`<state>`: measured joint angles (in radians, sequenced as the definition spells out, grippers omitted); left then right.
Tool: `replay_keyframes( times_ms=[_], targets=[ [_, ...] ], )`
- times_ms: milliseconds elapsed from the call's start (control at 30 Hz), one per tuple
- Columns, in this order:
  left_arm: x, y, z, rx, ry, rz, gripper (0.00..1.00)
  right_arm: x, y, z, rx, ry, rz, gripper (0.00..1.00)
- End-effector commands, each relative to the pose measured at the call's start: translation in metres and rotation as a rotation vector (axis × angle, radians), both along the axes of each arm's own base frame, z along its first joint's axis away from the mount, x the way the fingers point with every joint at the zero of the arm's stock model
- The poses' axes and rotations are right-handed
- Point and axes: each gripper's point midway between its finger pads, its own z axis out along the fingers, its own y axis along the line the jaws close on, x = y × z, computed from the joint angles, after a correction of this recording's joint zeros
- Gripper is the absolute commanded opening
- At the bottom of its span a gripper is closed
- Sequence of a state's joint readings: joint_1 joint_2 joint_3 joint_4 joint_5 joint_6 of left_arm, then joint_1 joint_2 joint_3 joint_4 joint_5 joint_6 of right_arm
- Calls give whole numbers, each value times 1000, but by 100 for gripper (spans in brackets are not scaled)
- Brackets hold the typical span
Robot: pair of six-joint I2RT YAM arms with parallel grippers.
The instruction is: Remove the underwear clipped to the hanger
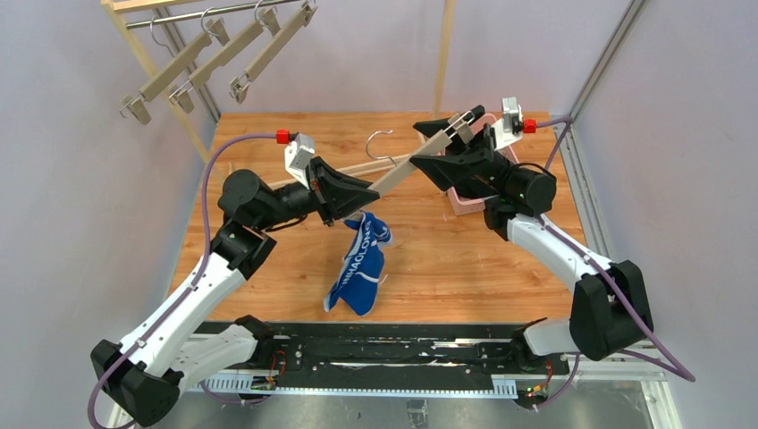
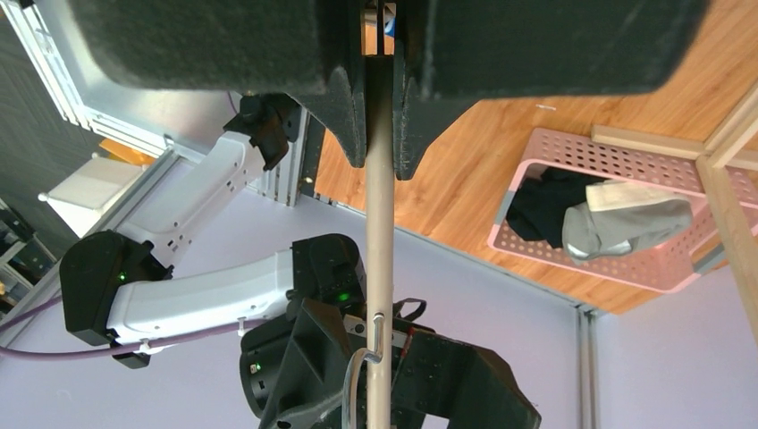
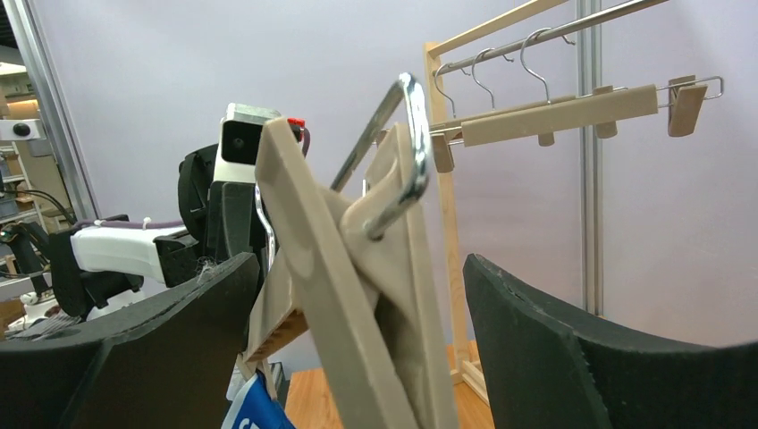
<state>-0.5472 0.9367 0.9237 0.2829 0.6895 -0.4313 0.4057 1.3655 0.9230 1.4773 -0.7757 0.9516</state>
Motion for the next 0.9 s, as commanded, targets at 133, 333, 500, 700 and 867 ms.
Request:
replay_keyframes(
  times_ms=[133, 333, 500, 700, 867],
  targets=[
    [0, -4, 24, -48, -81, 21, 0, -14, 2, 24, 46, -79, 33, 60],
    [3, -5, 27, -70, -86, 37, 0, -9, 5, 21, 43, -43, 56, 54],
    [2, -3, 33, -92, -100, 45, 0, -9, 5, 19, 45, -40, 51, 76],
    [3, -2, 35, -112, -98, 55, 0, -12, 4, 25, 44, -60, 57, 44],
    [4, -2, 36, -128, -88, 55, 0, -12, 6, 27, 36, -68, 67, 1]
  ],
)
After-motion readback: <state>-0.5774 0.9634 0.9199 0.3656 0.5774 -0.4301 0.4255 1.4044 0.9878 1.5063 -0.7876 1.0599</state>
